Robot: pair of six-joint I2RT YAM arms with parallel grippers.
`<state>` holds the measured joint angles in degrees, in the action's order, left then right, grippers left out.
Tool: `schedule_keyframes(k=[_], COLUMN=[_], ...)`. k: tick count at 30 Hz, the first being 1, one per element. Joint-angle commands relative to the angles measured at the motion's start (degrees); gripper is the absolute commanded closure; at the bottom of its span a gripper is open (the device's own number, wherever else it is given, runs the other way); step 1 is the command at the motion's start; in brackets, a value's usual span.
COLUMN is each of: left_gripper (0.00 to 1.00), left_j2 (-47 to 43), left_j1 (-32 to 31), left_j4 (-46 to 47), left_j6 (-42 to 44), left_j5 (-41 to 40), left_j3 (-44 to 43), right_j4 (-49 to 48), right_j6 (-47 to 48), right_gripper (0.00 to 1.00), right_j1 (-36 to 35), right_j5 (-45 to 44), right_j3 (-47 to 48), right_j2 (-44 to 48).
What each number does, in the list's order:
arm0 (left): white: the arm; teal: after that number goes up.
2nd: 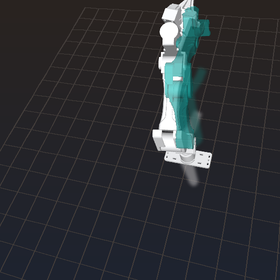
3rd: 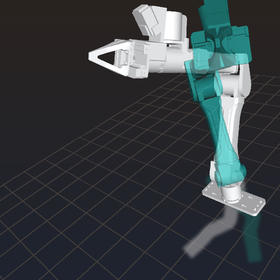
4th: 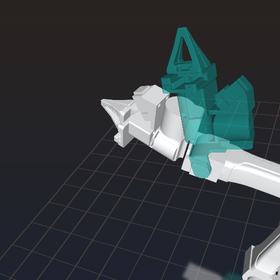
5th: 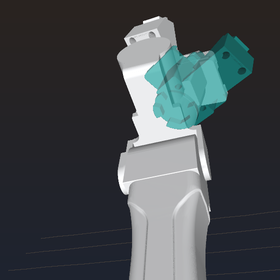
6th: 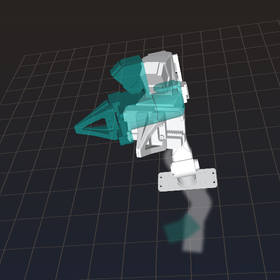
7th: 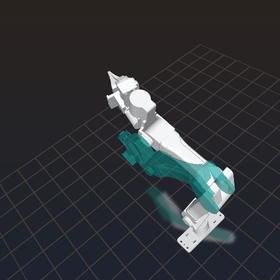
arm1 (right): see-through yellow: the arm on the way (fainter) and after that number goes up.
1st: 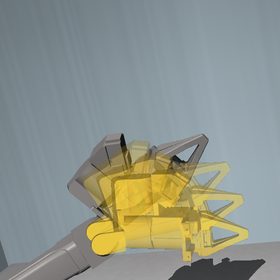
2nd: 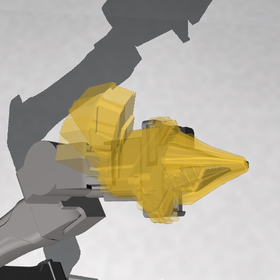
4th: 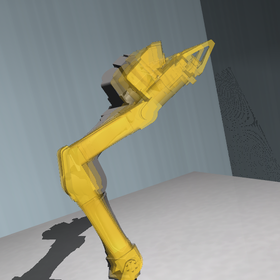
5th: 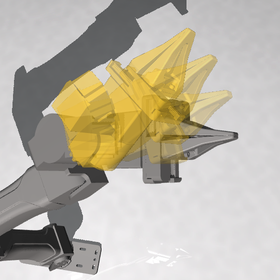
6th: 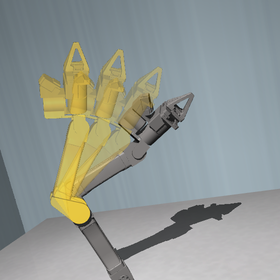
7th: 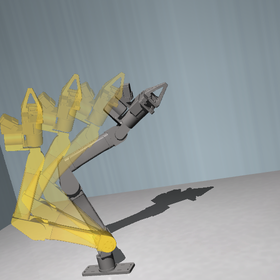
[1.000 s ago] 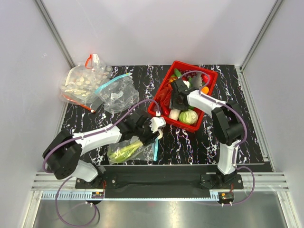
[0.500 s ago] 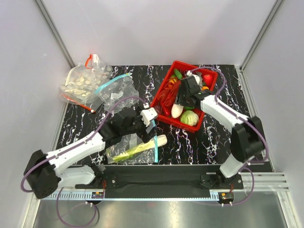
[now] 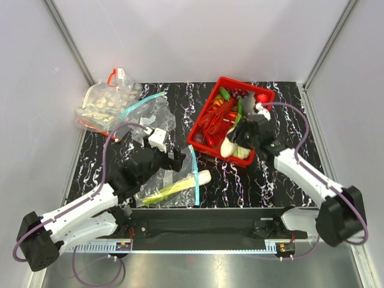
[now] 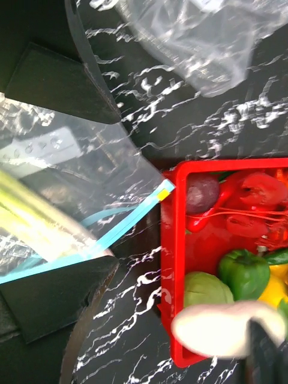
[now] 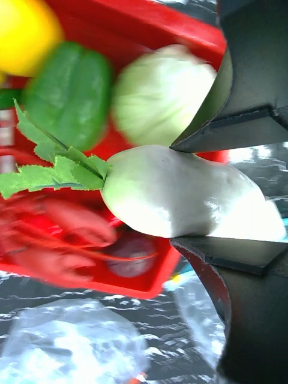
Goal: Place the food in the zip-top bag and seal the zipper
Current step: Pick up the fake vegetable from the bin, then place the fake vegetable in the zipper food storage bag.
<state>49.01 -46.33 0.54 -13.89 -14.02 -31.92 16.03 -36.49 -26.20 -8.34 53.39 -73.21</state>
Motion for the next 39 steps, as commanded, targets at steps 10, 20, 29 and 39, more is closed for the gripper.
schedule_keyframes(k=[10,20,29,39], left_gripper=[0.19,0.35,0.5,1.0], left_j2=[17.77,38.25,47.92,42.31], left_j1=[-6.23,-11.07,-10.36,-9.22], left_j4=[-13.88,-30.94,-34.37,-32.79], left_j6=[-11.86,-15.64,-15.73,-13.27], left_j5=[-4.08,-8.13,-11.47,-9.71], left_j3=[-17.01,-32.5,-37.42,-35.4], right_j4=[-0.92,-0.39,-0.3,-3.11], right_j6=[-8.77,-11.67,-13.08,-18.7], right_gripper=[0.85,0.86,0.87,0.94], right_j1=[-7.73,-8.7,-10.01,-17.83], right_j5=[-5.54,-9.94,-12.05,-18.55], right_j3=[-10.85,-14.71,-16.82,-18.93], right_j2=[15.64,19.42,21.97,18.81])
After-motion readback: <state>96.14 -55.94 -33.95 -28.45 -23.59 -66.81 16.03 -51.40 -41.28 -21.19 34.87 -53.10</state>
